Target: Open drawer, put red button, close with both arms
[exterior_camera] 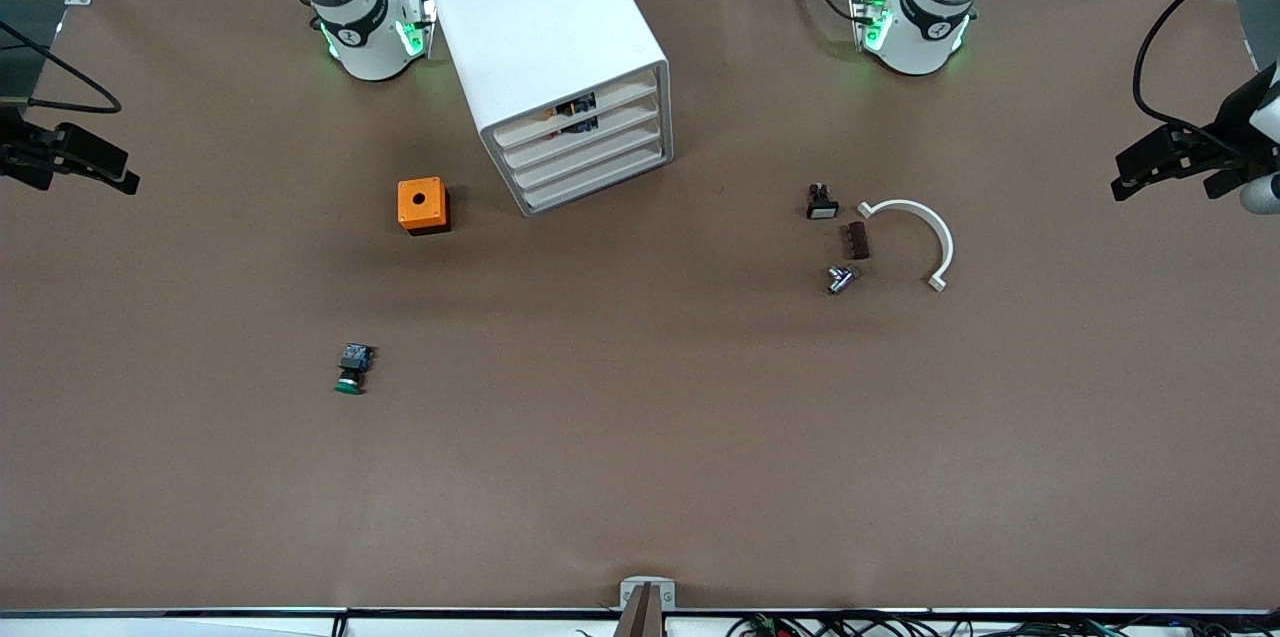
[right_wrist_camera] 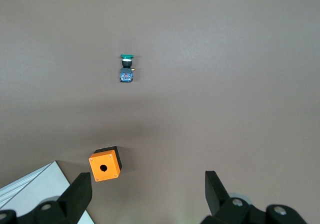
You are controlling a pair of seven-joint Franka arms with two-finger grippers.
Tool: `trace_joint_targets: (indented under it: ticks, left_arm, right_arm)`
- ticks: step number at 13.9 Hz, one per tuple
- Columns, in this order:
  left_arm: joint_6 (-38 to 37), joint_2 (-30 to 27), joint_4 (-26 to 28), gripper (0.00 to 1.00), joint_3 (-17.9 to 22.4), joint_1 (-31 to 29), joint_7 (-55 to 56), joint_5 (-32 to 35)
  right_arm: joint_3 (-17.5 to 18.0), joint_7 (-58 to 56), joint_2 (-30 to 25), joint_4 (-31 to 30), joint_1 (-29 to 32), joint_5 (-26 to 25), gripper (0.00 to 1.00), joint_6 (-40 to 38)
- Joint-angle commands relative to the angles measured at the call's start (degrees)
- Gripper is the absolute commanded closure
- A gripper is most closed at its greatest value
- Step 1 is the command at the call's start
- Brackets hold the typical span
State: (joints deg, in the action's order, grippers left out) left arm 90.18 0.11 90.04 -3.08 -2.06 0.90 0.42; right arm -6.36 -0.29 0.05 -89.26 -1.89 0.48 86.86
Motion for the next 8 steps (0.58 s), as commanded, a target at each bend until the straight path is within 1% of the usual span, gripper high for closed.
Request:
trace_joint_targets:
  ticks: [1, 8]
  left_arm:
    - [-2.3, 1.1, -1.6, 0.00, -0.2, 0.5, 0.1, -0.3]
    - [-2.9, 1.0, -1.7, 0.00, -0.7, 0.4, 0.1, -0.3]
  right_arm:
    - [-0.1, 1.1, 0.0, 0.1, -0.3, -1.1, 0.00, -0.3]
    - [-0.1, 1.1, 0.0, 0.1, -0.3, -1.1, 0.00, -0.3]
